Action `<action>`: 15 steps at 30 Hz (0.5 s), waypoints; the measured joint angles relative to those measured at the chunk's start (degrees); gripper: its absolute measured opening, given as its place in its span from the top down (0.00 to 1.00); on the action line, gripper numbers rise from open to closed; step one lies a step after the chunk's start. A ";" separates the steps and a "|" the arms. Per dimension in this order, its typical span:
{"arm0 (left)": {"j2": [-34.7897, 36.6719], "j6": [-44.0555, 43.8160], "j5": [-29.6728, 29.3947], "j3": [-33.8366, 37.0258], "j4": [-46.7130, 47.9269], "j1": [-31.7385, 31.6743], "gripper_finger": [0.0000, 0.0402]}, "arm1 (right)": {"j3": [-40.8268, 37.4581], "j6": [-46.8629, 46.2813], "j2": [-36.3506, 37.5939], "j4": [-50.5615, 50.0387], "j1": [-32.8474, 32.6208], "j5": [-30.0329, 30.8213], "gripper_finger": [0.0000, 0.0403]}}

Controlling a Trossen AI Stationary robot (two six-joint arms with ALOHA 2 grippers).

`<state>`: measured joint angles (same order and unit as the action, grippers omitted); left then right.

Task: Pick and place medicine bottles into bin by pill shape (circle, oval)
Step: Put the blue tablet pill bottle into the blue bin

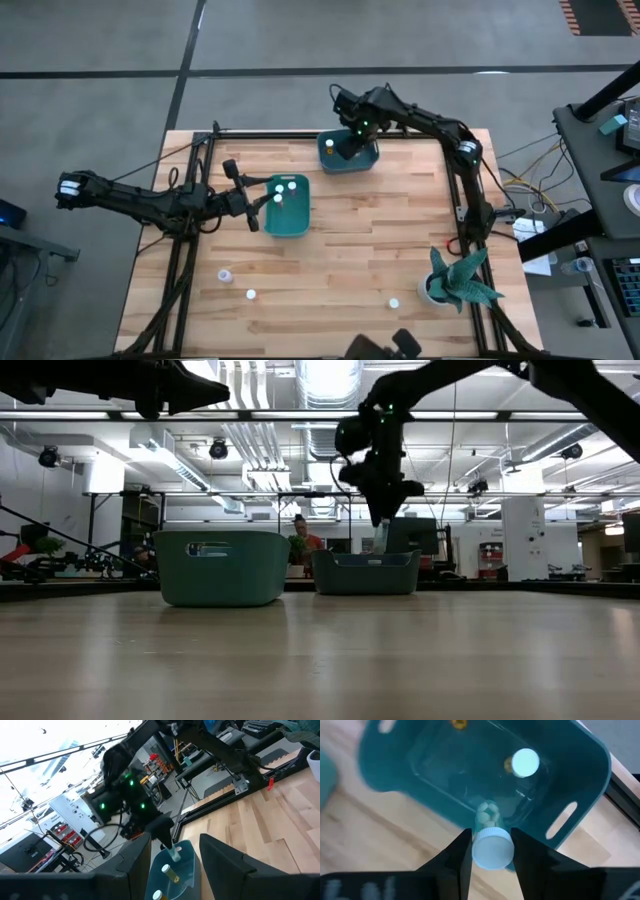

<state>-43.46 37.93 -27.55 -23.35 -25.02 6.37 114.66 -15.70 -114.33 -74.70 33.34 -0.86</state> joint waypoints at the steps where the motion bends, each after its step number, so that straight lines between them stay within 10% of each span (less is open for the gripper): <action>1: 0.00 0.00 0.00 0.00 0.01 0.00 0.62 | 0.19 0.51 -0.77 -0.03 0.55 -0.01 0.72; 15: 0.00 0.00 0.00 0.00 0.01 0.00 0.62 | -0.38 6.88 -6.20 0.89 3.82 1.31 0.72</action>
<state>-43.46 37.93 -27.55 -23.35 -25.02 6.37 114.28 -8.82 -120.52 -73.80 37.17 0.46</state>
